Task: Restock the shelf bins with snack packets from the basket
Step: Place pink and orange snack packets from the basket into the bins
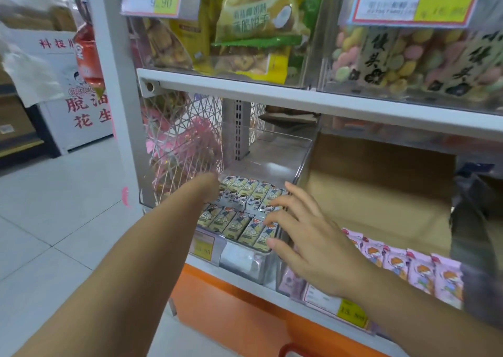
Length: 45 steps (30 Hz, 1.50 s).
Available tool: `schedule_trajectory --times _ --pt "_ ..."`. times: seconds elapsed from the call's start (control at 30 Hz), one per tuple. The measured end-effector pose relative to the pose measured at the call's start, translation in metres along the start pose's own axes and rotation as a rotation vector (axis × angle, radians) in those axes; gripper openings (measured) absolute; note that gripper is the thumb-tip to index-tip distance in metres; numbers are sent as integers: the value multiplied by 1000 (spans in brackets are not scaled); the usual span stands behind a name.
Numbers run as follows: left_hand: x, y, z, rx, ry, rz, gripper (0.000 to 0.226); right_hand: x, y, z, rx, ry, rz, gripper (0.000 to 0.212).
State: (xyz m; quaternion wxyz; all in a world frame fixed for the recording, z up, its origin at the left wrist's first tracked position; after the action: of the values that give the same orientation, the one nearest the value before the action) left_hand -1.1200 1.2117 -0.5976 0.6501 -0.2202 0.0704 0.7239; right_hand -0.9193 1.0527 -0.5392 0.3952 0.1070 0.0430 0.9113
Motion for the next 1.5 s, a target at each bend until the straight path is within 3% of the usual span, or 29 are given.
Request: schedule_trajectory --times 0.13,0.27,0.4,0.5,0.6,0.7,0.83,0.97,1.13,1.27,1.37,1.5 --pt "-21 -3 13 -122 -103 -28 41 0 -1 0 -55 -53 23 46" --pt "-100 -25 25 -358 -516 -311 38 -5 2 2 -143 -113 30 58" --pt "-203 -33 -25 -652 -748 -627 34 -45 22 13 -154 -335 172 46" --pt "-234 -25 -86 -798 -800 -616 34 -87 32 16 -75 -427 201 35" --pt "-232 -30 -157 -810 -680 -556 33 -125 35 0 -18 -355 155 35" --pt "-225 -53 -227 -695 -404 -544 36 -163 26 -37 5 -224 62 34" --pt "-215 -68 -290 -445 -186 -475 34 -217 -5 -107 102 100 -193 31" --pt "-209 -66 -310 -404 -123 -428 40 -277 -50 -179 260 538 -559 25" --pt "-204 -68 -313 -346 -131 -412 44 -325 -83 -247 367 843 -779 31" --pt "-202 -68 -315 -319 -140 -414 43 -345 -98 -287 443 905 -901 38" --pt "-202 -69 -315 -301 -140 -403 42 -359 -101 -301 353 1062 -970 29" --pt "-201 -70 -315 -290 -143 -405 42 -358 -108 -305 306 1004 -968 21"
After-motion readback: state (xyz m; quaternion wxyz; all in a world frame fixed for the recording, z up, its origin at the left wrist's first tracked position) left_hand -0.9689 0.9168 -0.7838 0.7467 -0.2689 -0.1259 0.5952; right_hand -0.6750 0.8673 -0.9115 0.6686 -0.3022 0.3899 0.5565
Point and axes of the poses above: each hand's wrist, its own x-axis towards the middle knuckle, its own z-axis out of the back of the hand, y = z × x, the point moved 7 cm from there along x, towards the middle knuckle, and after that the axes turned 13 degrees about y, right-handed, at the moved point
